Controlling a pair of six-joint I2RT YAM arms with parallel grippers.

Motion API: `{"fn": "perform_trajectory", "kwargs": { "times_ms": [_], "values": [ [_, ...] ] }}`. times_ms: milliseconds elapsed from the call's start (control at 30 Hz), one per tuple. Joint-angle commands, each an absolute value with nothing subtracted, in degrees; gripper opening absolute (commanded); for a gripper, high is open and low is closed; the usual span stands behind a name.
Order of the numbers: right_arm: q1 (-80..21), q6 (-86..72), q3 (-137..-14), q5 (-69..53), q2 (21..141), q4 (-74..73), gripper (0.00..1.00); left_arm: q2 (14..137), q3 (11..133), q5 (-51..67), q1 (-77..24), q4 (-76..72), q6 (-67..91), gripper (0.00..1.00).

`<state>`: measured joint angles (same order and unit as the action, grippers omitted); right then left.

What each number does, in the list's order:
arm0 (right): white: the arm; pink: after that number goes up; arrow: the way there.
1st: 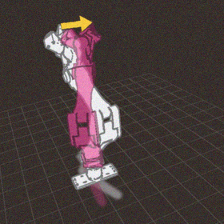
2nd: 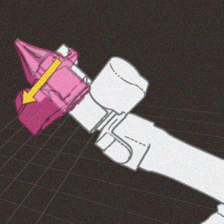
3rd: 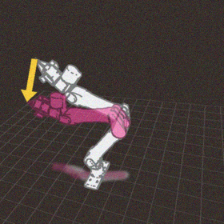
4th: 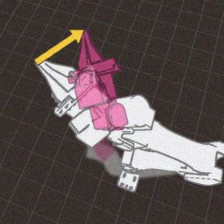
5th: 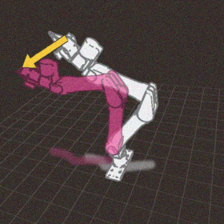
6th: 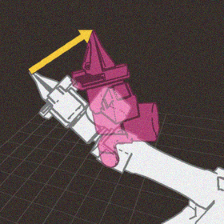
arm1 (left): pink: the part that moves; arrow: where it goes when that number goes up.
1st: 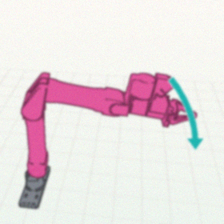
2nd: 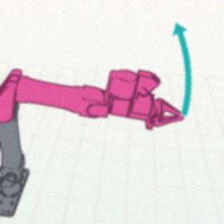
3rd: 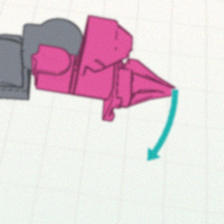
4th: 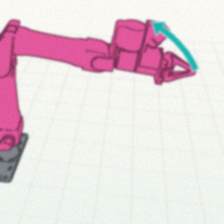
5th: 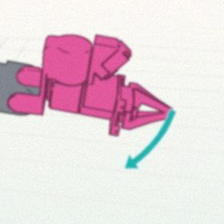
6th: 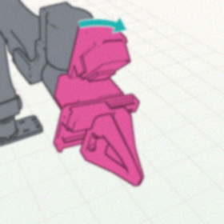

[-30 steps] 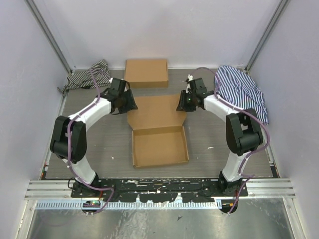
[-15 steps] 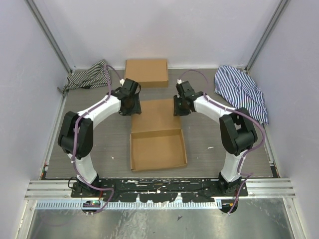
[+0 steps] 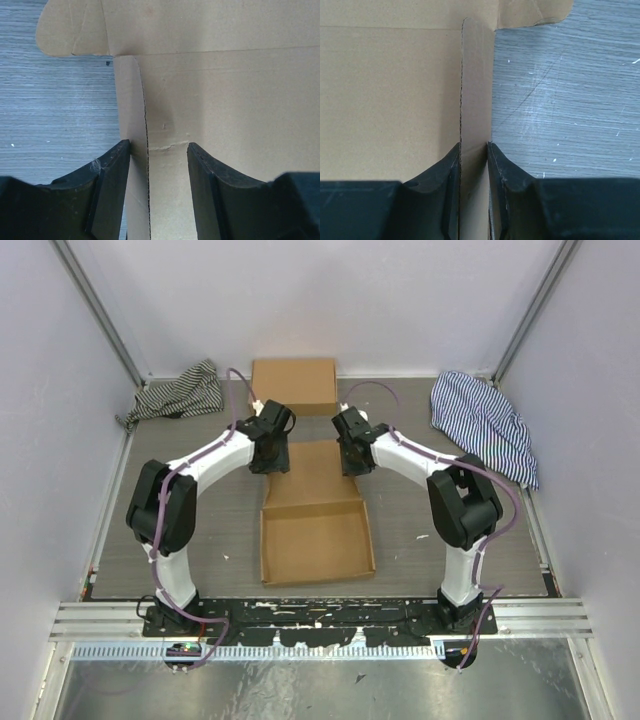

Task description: Fold the paper box

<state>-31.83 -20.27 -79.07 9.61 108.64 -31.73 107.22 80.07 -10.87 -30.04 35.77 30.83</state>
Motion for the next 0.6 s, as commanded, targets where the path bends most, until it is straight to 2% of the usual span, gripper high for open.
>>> {"fn": "perform_trajectory", "kwargs": {
  "times_ms": [0, 567],
  "values": [
    [-34.70, -22.35, -83.21, 15.40, 110.43, -33.76, 0.29, 108.43, 82.30, -10.49, -32.16, 36.22, 30.87, 0.55],
    [-40.08, -26.67, -85.26, 24.77, 111.92, -37.38, 0.28, 109.13, 84.99, -16.76, -34.89, 40.29, 29.51, 0.55]
  ]
}}
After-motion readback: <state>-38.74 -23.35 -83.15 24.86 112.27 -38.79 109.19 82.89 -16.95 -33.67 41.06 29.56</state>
